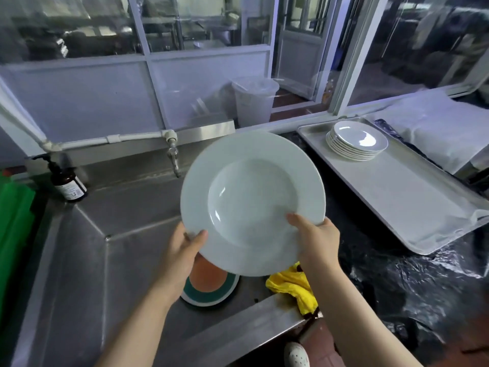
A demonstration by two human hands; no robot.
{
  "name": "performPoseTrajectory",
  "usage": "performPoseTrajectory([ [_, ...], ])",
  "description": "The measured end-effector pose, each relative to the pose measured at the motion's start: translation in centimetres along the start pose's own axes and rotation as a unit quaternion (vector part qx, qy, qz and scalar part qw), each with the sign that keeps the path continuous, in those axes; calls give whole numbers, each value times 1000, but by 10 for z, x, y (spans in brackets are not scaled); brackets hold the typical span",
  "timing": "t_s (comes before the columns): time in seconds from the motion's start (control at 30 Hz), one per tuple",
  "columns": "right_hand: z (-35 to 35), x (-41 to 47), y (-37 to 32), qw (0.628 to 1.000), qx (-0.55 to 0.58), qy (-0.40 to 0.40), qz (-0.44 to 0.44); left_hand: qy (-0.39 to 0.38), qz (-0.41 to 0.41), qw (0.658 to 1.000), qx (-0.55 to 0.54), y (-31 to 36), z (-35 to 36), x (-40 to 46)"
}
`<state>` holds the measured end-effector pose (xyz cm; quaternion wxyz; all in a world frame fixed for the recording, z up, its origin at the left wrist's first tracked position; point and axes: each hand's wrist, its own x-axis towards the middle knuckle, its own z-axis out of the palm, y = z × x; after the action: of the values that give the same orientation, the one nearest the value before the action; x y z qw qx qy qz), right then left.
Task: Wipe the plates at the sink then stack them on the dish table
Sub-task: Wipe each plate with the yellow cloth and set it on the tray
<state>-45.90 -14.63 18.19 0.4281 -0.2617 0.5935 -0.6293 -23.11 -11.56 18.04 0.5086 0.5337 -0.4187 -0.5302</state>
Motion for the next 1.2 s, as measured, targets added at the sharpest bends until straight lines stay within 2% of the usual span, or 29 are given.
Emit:
performPoseTrajectory([
  [0.17,-40,75,0,994,33,14,101,-1,7,999,41,6,69,37],
  [0.37,-113,176,-16,989,64,8,132,-31,-3,996,80,2,177,100],
  [0.57,-189,265,-24,978,57,120,158,-87,-33,992,81,0,266,155],
  [0.9,-266,333,-17,942,37,272,193,-104,-69,985,119,-14,315,187],
  [1.2,-277,355,-11,927,39,297,226,-114,-97,979,138,-16,341,198],
])
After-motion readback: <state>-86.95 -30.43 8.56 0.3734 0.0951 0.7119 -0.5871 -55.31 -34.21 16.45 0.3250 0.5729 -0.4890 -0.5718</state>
